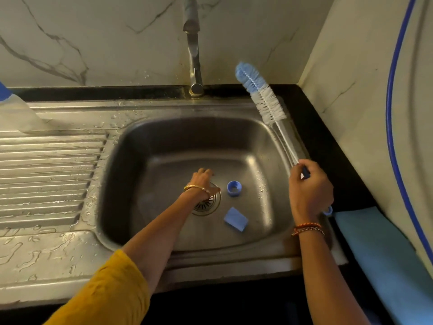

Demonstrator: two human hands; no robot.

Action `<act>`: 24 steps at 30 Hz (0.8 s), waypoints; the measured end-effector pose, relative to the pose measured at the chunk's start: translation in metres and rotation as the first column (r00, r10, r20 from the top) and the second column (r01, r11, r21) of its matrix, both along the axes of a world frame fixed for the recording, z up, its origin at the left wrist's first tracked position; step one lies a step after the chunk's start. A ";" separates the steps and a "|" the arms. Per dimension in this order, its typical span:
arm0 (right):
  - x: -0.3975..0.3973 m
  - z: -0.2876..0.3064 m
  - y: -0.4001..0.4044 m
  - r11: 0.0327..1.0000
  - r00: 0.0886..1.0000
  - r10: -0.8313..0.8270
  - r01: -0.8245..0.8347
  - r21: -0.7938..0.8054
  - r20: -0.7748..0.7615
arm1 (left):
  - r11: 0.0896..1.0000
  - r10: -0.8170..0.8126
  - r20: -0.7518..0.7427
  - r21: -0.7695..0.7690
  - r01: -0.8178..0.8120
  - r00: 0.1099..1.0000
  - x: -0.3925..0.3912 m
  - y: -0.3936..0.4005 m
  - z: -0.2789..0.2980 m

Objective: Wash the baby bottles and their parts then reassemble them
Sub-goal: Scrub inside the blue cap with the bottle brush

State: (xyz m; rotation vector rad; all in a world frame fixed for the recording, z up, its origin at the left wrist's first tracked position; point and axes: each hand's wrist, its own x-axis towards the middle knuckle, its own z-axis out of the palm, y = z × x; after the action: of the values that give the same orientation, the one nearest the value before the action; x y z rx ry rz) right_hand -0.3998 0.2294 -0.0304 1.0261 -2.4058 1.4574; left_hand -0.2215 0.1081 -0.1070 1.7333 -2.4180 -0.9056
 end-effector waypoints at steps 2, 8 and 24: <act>-0.003 -0.001 -0.001 1.000 1.000 0.012 -0.012 0.001 0.007 | 0.992 0.008 -0.073 0.126 0.002 0.997 -0.025 -0.001 -0.008; -0.019 -0.003 -0.013 1.000 1.000 -0.003 0.003 0.019 0.002 | 0.989 -0.009 -0.065 0.148 0.018 0.998 -0.064 -0.003 -0.040; -0.015 0.000 0.000 0.994 0.996 0.040 -0.047 0.097 0.081 | 0.860 0.496 -0.679 0.298 -0.414 0.542 -0.029 -0.013 0.015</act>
State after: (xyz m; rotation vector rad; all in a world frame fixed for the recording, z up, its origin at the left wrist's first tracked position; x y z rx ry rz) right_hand -0.4150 0.2289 -0.0305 1.0680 -2.5494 1.4312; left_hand -0.2501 0.0955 -0.0925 1.4698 -1.3204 -1.3190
